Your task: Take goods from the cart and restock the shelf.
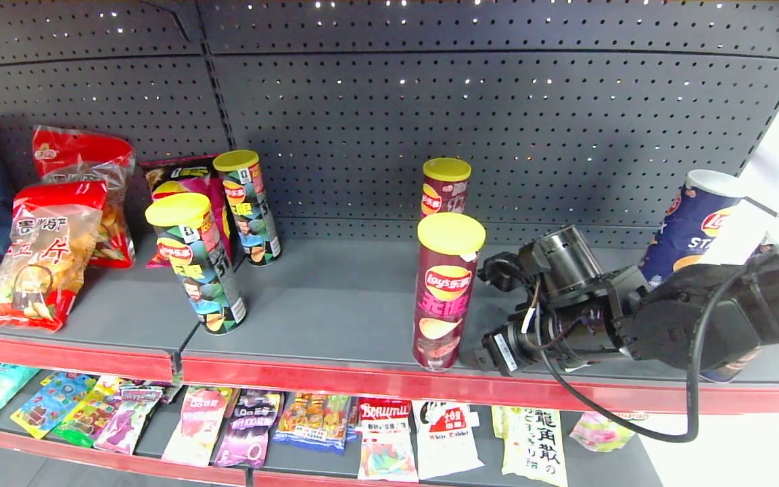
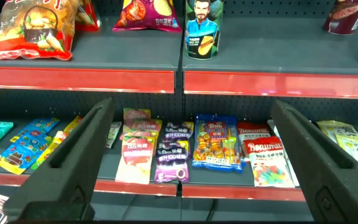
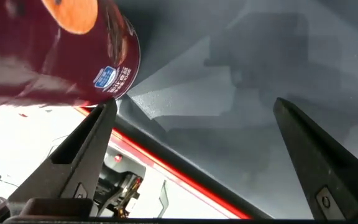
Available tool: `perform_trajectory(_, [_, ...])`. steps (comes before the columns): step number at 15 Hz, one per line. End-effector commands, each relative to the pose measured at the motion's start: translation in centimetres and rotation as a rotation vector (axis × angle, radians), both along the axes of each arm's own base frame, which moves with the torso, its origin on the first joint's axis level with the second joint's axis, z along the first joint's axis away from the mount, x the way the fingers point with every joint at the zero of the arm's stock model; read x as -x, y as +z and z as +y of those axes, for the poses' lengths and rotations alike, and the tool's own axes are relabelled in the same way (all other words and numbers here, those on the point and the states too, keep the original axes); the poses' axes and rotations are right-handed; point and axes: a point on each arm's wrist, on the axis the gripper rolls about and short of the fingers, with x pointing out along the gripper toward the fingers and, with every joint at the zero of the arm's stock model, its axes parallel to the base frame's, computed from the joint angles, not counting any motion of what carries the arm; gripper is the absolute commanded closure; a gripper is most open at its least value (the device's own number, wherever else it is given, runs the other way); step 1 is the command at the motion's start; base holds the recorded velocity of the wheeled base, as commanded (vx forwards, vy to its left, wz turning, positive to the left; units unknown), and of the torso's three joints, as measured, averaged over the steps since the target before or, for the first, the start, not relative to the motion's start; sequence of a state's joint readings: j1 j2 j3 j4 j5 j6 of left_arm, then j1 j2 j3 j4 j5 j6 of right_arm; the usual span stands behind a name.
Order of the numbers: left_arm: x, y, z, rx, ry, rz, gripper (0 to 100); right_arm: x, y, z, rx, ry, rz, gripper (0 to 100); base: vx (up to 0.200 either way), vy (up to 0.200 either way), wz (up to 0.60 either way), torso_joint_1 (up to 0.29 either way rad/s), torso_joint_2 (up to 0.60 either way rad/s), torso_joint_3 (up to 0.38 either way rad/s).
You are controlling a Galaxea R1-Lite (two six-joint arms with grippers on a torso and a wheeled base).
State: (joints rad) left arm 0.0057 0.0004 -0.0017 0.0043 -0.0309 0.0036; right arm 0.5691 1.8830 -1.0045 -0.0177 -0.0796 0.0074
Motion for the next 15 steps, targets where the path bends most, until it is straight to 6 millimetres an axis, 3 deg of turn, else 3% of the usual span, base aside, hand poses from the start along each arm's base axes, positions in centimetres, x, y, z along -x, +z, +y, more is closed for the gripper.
perform_trajectory(1, [0.0,0.0,0.0,0.001,0.001,0.0,0,-0.1,0.1,0.1,-0.001,0.002,-0.007,0,0.0,0.0,0.0,0.0,0.0,0.0])
perform_trajectory(8, [0.0,0.0,0.0,0.001,0.001,0.0,0,-0.5,0.1,-0.5,0.023,-0.034,-0.018,0,0.0,0.0,0.0,0.0,0.0,0.0])
perform_trajectory(15, [0.0,0.0,0.0,0.001,0.001,0.0,0,-1.3,0.1,0.3,0.015,-0.039,-0.041,0,0.0,0.0,0.0,0.0,0.0,0.0])
